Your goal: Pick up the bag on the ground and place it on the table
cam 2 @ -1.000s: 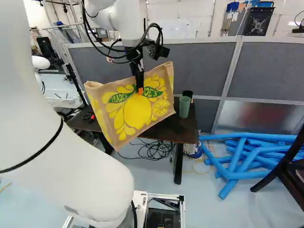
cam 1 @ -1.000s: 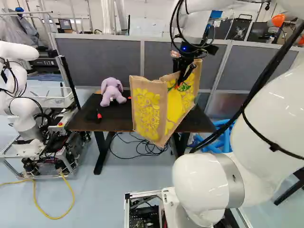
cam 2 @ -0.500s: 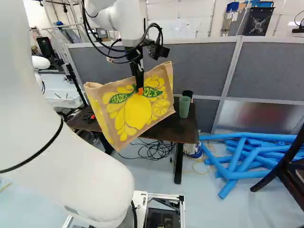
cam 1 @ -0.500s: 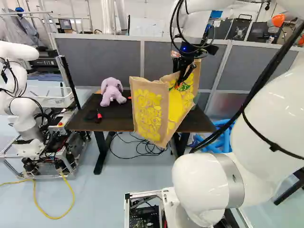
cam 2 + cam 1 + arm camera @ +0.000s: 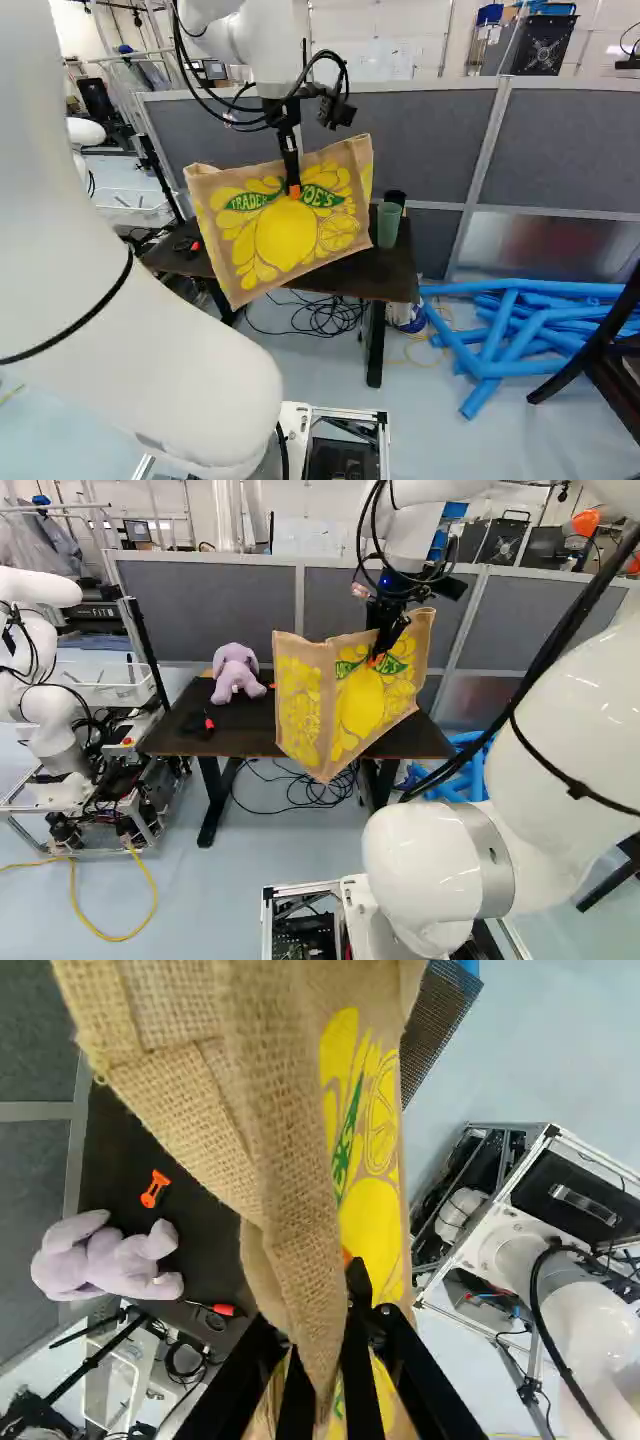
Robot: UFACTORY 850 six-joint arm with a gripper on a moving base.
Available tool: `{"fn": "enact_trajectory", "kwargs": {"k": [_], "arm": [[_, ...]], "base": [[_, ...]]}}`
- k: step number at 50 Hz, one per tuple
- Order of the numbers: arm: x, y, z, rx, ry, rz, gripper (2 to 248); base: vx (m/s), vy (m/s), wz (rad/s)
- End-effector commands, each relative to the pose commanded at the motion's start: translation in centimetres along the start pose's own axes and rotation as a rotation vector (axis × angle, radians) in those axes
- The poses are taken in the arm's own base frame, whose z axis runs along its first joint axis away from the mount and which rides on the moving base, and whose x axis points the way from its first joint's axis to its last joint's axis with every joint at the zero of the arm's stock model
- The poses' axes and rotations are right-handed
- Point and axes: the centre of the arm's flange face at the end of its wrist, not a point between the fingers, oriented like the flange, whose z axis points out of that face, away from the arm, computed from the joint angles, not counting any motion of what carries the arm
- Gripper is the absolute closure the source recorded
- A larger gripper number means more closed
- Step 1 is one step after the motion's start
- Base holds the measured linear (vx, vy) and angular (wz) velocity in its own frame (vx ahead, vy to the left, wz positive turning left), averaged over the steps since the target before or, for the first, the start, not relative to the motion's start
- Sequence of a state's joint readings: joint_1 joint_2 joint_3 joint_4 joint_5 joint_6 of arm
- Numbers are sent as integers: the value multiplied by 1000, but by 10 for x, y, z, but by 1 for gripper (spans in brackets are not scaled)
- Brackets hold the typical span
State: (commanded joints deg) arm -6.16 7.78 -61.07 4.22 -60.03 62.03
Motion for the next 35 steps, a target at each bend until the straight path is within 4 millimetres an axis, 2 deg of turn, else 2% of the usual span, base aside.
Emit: {"fn": "enact_trajectory", "kwargs": {"k": [35], "arm": [[0, 0, 0, 0, 0, 362, 224]], "base": [[0, 0, 0]]}}
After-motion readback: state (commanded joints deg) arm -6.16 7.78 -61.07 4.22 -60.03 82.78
